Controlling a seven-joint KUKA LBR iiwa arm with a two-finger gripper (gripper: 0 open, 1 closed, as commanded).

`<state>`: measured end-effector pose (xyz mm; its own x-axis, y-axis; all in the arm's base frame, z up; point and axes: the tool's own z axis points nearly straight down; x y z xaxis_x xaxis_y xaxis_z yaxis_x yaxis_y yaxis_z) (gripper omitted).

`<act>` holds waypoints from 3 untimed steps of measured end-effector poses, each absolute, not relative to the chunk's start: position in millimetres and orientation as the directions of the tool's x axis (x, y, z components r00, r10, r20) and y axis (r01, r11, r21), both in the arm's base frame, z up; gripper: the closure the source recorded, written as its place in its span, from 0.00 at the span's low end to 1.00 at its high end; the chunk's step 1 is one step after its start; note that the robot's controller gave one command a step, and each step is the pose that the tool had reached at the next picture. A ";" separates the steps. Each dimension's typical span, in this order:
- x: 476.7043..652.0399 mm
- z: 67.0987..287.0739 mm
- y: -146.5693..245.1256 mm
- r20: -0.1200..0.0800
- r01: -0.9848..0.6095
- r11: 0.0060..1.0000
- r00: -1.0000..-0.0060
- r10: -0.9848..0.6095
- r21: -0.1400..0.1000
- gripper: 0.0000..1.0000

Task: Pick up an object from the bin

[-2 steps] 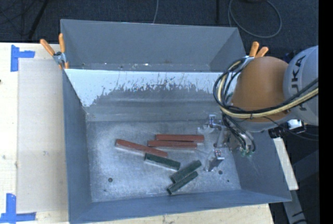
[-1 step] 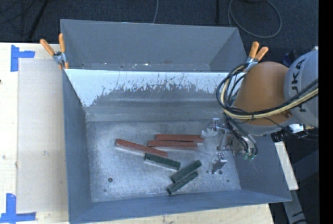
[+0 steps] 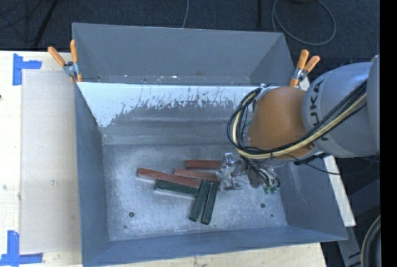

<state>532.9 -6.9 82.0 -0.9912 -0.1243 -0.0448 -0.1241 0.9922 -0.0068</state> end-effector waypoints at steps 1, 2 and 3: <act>521.2 78.8 -8.1 0.006 -0.127 0.992 -0.992 -0.127 -0.003 0.00; 522.9 78.8 -7.5 -0.002 -0.128 0.992 -0.992 -0.128 -0.003 0.00; 535.5 79.4 57.1 -0.005 -0.296 0.955 -0.955 -0.296 0.000 1.00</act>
Offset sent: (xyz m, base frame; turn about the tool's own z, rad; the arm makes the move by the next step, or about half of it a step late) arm 0.0000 0.0000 0.0000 0.0000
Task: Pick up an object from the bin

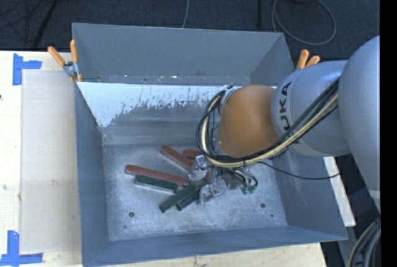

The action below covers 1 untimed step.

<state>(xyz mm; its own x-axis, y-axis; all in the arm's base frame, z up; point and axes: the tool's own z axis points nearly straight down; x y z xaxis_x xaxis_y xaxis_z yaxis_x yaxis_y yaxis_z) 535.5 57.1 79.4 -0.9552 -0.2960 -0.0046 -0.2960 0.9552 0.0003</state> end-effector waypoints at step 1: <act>535.6 79.4 57.2 -0.005 -0.297 0.955 -0.955 -0.297 0.000 1.00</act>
Offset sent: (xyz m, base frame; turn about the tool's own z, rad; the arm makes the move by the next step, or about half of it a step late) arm -0.0166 0.0041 0.1975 -0.0817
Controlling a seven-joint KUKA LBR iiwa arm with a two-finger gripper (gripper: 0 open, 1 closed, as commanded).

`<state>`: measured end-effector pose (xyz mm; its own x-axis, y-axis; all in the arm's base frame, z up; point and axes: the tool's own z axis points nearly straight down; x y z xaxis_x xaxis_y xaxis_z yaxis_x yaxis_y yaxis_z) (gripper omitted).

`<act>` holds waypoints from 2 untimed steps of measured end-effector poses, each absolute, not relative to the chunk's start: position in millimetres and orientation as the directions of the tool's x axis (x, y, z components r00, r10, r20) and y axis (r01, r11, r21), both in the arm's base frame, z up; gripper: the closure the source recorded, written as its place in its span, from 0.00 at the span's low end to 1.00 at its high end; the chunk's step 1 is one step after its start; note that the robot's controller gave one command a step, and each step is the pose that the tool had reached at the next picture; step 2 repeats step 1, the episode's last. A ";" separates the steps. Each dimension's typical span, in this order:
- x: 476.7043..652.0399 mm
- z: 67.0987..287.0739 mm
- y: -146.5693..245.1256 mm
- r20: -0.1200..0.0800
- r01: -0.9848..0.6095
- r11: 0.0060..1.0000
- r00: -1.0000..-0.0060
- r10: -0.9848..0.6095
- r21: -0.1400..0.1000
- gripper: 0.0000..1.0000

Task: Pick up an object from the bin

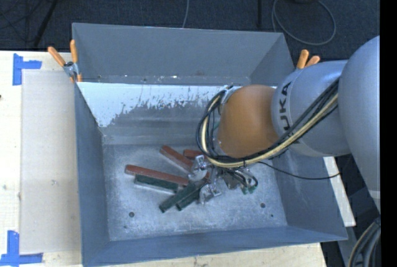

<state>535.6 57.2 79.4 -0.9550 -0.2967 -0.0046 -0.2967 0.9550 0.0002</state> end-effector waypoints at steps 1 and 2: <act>519.7 278.9 62.3 -0.004 -0.372 0.928 -0.928 -0.372 -0.001 1.00; 519.7 278.9 62.3 -0.004 -0.372 0.928 -0.928 -0.372 -0.001 1.00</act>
Offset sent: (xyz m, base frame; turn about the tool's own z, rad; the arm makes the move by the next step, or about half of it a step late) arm 0.0000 0.0000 0.0000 0.0000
